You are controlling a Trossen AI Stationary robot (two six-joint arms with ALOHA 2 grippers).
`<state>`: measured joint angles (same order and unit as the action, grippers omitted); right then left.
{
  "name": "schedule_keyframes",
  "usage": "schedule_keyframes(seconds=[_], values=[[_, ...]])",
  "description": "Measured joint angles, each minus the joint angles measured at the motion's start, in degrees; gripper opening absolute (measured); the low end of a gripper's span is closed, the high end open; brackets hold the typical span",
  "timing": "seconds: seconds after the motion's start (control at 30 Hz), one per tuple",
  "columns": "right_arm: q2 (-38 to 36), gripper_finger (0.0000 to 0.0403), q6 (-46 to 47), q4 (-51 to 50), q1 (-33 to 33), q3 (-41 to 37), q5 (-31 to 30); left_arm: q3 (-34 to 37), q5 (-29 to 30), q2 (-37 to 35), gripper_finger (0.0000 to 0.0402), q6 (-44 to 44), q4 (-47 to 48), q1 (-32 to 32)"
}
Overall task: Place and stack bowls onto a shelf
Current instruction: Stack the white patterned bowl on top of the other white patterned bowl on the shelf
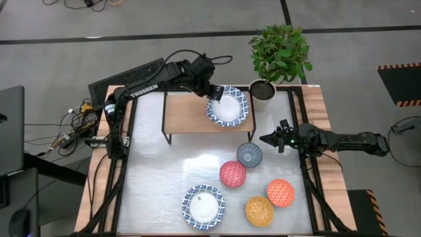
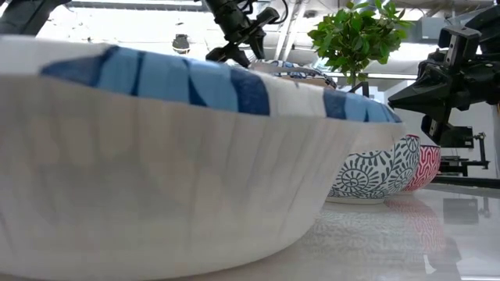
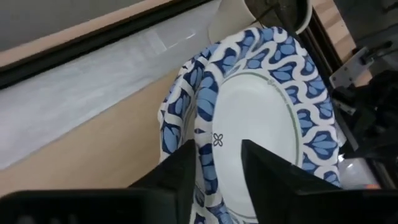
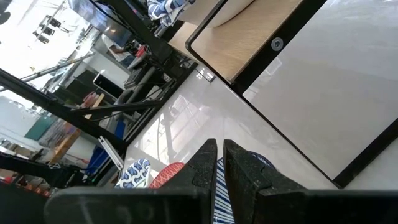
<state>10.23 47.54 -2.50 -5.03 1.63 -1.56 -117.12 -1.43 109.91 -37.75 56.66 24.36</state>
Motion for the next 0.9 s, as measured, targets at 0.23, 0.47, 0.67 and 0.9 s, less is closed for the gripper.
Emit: schedule_keyframes(seconds=[0.23, 0.47, 0.67, 0.9], values=[[0.0, 0.0057, 0.0, 0.0, 0.0, 0.0, 0.0, 0.0, 3.4, 0.0, 0.0162, 5.7, 1.3, 0.8], [0.0, 0.0057, 0.3, 0.0, 0.1, 0.0, 0.0, 0.0, -3.6, -0.9, 0.017, 9.8, 6.9, 1.2], [0.0, 0.0057, 0.4, 0.0, 0.1, 0.0, 0.0, -0.1, -10.5, -5.2, 0.0169, 14.6, 20.0, -4.8], [0.0, 0.0057, 0.4, 0.0, 0.1, 0.0, 0.0, 0.0, 0.3, -6.6, 0.0168, 9.6, 27.7, -22.9]])
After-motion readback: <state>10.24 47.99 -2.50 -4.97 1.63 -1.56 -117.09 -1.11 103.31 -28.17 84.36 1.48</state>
